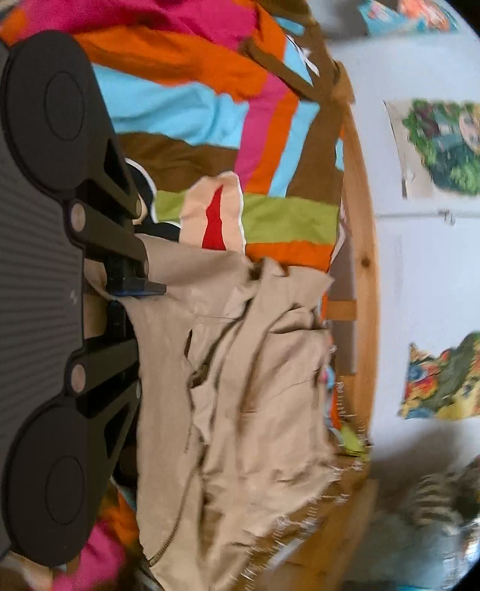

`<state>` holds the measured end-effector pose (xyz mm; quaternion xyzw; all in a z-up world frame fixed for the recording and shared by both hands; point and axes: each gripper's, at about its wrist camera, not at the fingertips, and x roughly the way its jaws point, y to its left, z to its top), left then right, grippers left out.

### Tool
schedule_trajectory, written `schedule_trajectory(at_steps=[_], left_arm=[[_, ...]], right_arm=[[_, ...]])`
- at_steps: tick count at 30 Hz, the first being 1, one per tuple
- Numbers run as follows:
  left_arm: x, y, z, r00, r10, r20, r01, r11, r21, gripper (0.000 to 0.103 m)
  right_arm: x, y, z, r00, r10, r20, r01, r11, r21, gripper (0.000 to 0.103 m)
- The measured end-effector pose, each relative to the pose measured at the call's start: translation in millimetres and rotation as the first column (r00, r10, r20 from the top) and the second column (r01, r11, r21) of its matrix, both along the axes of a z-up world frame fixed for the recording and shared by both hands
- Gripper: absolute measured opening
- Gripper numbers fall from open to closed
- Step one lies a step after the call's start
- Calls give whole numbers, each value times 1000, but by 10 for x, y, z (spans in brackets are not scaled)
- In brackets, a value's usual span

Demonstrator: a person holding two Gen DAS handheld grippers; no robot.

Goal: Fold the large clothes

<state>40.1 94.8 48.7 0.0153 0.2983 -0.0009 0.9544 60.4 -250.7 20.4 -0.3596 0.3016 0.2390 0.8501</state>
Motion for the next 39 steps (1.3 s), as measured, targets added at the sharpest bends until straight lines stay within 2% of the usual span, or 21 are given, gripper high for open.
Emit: schedule_trajectory(at_steps=[6, 10, 13, 17, 20, 23, 25, 27, 30, 31, 32, 33, 34, 35, 36, 39], left_arm=[[-507, 112, 403, 996, -87, -11, 86, 996, -5, 2], [-385, 136, 604, 990, -137, -44, 138, 990, 3, 2], [-100, 29, 757, 986, -163, -32, 165, 984, 73, 2], [579, -54, 890, 985, -165, -55, 171, 978, 124, 2], [1141, -69, 846, 986, -139, -90, 149, 981, 121, 2], [1689, -43, 658, 985, -109, -131, 121, 989, 90, 2], [1966, -19, 466, 983, -100, -156, 113, 990, 80, 4], [2178, 33, 243, 975, -103, -195, 113, 993, 45, 6], [2347, 188, 35, 966, -108, -234, 96, 994, -59, 16], [2349, 248, 31, 966, -116, -229, 95, 991, -98, 32], [2319, 332, 52, 971, -120, -209, 91, 985, -144, 70], [2275, 419, 91, 976, -121, -179, 89, 980, -177, 88], [2204, 496, 139, 984, -114, -135, 86, 976, -198, 103], [2112, 564, 195, 992, -99, -83, 79, 974, -212, 102], [2027, 645, 240, 994, -95, -54, 80, 970, -231, 102], [1835, 837, 272, 996, -57, -65, 37, 959, -283, 102]], right_arm=[[-477, -57, 594, 990, 109, -87, -110, 994, -10, 2], [-420, 14, 762, 985, 151, -80, -152, 988, -14, 3], [-111, 135, 787, 991, 134, -19, -135, 991, -26, 5], [544, 209, 730, 998, 69, -9, -69, 998, -4, 10], [1104, 209, 593, 997, -14, -70, 17, 999, 47, 11], [1617, 133, 370, 982, -113, -148, 133, 983, 130, 17], [1926, 59, 203, 963, -195, -186, 231, 953, 196, 18], [2174, -39, 41, 934, -251, -255, 320, 906, 277, 26], [2358, -201, -99, 897, -309, -315, 421, 814, 400, 34], [2352, -247, -108, 895, -313, -316, 431, 786, 442, 46], [2340, -286, -97, 898, -314, -308, 431, 766, 476, 70], [2299, -338, -74, 903, -313, -293, 426, 741, 519, 81], [2239, -393, -43, 907, -323, -271, 421, 715, 558, 96], [2197, -441, -9, 906, -342, -248, 422, 695, 583, 100], [2127, -485, 27, 902, -369, -224, 426, 680, 596, 100], [1828, -554, 119, 899, -411, -149, 414, 692, 591, 102]])
